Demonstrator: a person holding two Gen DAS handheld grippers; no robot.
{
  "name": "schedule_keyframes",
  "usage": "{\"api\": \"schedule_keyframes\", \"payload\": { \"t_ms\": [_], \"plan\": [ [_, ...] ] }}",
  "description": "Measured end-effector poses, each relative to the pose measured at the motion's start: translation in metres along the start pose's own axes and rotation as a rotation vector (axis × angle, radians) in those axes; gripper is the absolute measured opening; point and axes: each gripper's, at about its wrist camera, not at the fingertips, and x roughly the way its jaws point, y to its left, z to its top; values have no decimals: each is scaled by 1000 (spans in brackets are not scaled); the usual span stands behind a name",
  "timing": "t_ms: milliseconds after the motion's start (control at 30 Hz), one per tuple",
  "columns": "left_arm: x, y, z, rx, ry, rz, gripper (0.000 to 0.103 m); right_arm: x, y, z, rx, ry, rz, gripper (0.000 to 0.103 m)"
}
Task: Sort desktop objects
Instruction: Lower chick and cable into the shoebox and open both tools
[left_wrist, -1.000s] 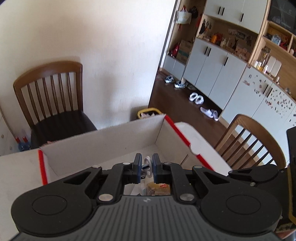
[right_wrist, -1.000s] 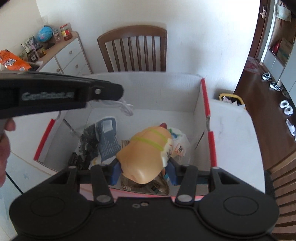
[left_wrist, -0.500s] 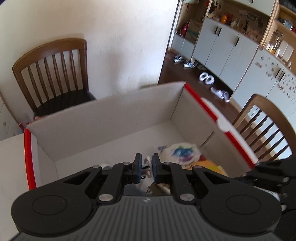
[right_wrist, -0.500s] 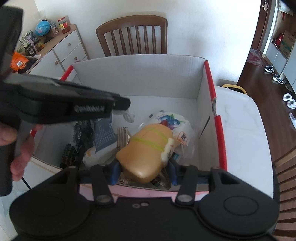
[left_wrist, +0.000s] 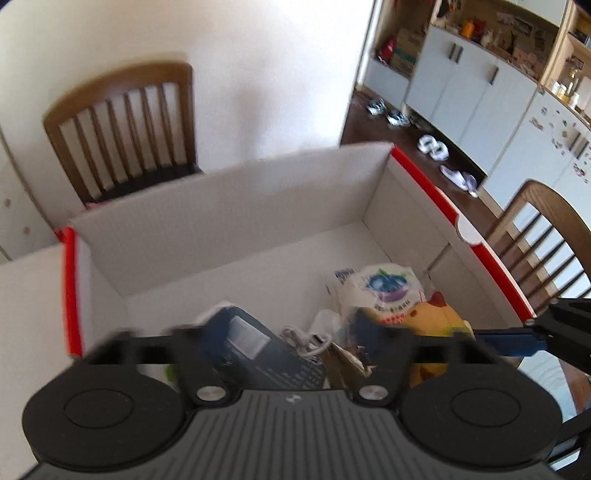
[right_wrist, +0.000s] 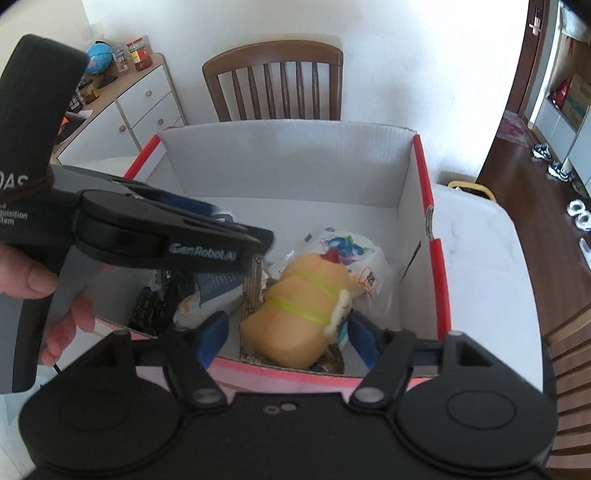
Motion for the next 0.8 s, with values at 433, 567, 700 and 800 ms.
{"api": "schedule_keyframes", "payload": {
  "t_ms": [433,567,700,800],
  "plan": [
    [-50,-4,-4,21,-53,-11,80,-38,6,-5,1,-63,1,74],
    [-68,-7,-10,23,-72,-23,80,-49,8,-9,6,-78,-7,74],
    [-89,-10,-16,39,-96,-34,80,-62,10,-16,7,-90,-17,74],
    [-106,-13,-22,45,-117,-47,80,-70,12,-23,-1,-96,-30,74]
  ]
}}
